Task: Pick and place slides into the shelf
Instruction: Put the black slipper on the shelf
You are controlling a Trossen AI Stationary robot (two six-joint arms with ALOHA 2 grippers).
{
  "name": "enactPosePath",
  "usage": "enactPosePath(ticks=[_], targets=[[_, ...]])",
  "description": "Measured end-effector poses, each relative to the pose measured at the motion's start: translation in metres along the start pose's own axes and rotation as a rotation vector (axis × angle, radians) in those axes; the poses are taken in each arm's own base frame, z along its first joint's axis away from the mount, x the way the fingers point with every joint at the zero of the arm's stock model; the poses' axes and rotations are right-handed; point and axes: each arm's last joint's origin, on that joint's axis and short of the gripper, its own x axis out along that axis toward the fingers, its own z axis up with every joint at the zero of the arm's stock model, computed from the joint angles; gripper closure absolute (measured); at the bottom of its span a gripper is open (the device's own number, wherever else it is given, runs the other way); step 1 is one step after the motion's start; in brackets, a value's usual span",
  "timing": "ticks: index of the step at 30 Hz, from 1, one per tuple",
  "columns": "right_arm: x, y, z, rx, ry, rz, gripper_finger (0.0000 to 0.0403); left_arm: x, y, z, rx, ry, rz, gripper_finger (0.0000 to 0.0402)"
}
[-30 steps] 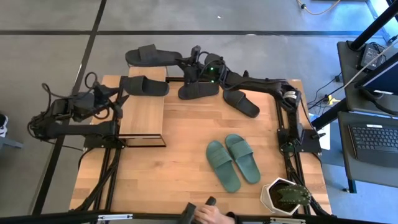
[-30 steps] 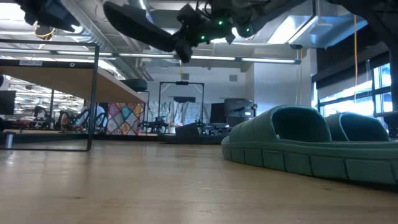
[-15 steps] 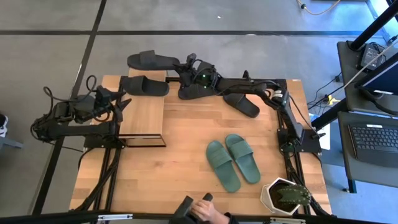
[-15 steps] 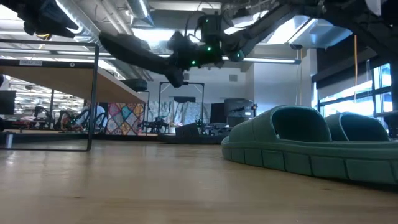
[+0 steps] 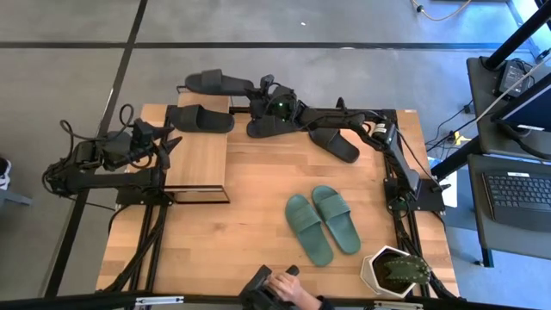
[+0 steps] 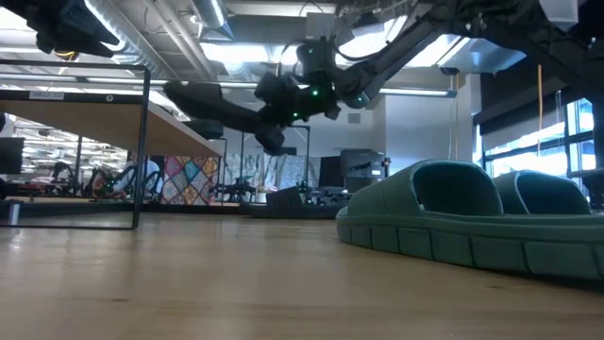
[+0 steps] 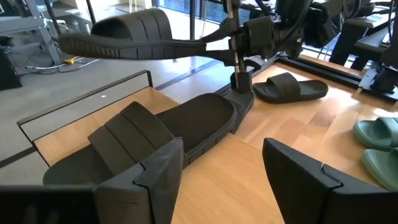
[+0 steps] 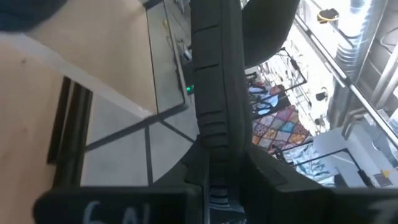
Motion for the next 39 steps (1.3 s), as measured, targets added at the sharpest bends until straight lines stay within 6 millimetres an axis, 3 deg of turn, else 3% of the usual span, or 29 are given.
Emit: enactPosePath(ticks=[25,39], targets=[[-0.001,0.015,-0.008,-0.032,0.08,0.153,0.0344,0.0,0.0,0.0,0.002,0.003,0.001,0.0189],[0.0,0.01,-0.006,-0.053,0.055,0.103,0.0325,0.0,0.0,0.0,0.002,0.003,0.001,0.0189]])
